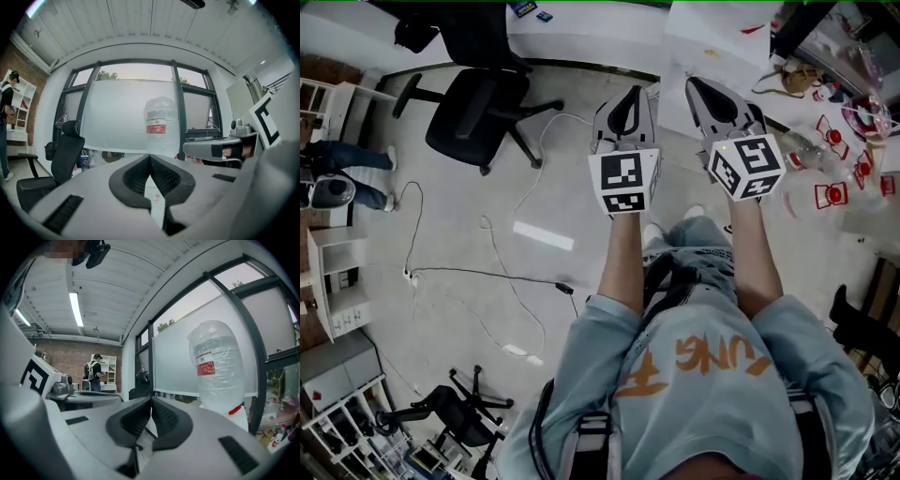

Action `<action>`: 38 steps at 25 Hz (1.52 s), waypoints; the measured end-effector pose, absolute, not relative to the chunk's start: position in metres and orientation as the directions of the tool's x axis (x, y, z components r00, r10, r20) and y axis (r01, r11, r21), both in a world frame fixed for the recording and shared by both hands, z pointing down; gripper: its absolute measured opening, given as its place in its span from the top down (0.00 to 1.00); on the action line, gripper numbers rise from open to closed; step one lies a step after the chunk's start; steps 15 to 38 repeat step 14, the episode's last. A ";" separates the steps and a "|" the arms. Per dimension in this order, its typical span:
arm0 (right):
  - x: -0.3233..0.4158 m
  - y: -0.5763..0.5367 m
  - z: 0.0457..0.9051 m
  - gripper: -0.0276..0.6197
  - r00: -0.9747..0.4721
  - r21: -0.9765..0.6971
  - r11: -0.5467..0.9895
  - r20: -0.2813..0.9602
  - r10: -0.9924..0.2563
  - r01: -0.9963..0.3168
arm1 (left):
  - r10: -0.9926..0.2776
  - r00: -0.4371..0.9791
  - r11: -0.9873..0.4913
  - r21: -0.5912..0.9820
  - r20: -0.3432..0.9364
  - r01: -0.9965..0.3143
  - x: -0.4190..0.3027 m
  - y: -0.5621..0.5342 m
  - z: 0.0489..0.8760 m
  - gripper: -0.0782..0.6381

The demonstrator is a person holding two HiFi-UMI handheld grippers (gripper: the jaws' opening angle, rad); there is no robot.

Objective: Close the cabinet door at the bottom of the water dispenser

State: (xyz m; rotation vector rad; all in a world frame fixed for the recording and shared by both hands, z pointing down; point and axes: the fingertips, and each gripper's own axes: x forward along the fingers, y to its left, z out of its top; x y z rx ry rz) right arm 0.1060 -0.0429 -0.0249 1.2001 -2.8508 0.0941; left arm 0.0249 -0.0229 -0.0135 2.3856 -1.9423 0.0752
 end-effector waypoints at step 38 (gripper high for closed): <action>0.109 -0.056 -0.024 0.91 -0.658 0.006 0.659 0.062 -0.751 -0.752 | -0.993 0.106 -0.108 -0.037 0.049 -0.993 -0.011 -0.026 -0.026 0.88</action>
